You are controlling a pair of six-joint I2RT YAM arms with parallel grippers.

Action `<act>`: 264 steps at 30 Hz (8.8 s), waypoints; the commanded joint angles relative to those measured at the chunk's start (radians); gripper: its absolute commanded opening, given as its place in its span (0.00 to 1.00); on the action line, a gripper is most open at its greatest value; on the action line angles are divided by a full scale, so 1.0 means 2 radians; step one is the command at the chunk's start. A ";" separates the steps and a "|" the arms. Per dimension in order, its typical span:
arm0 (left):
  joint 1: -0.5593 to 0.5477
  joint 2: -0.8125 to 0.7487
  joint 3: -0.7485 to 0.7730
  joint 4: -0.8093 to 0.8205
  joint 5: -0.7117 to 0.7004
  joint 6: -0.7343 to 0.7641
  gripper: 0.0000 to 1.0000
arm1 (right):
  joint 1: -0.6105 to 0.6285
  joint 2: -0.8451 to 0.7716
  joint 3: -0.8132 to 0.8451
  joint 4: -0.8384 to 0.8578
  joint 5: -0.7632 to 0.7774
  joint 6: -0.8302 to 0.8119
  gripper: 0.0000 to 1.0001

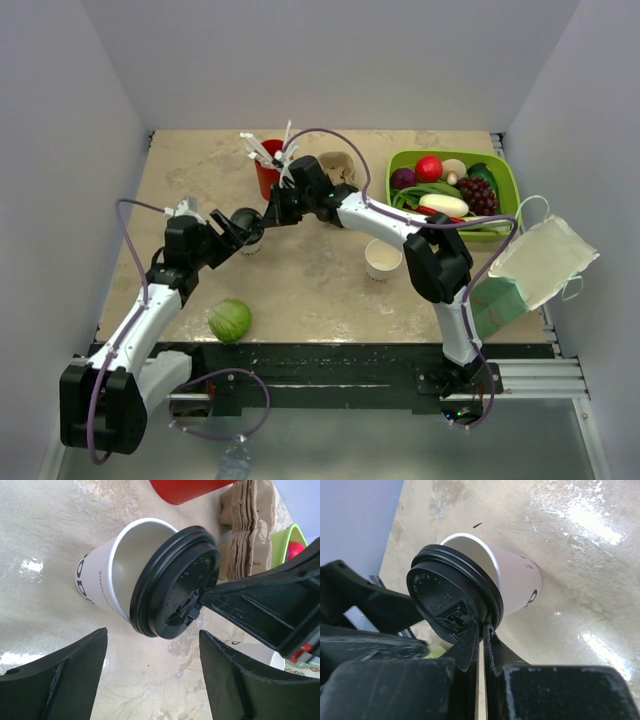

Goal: Pack the takeout coffee

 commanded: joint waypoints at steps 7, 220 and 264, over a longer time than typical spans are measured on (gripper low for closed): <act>0.011 -0.076 0.093 -0.075 -0.081 0.018 1.00 | -0.005 -0.088 -0.011 -0.031 0.039 -0.034 0.00; -0.164 0.214 0.221 -0.150 0.157 0.185 0.86 | -0.059 -0.133 -0.013 -0.418 0.031 -0.128 0.05; -0.145 0.199 0.075 -0.035 0.138 0.118 0.24 | -0.061 -0.179 -0.180 -0.226 0.030 -0.099 0.41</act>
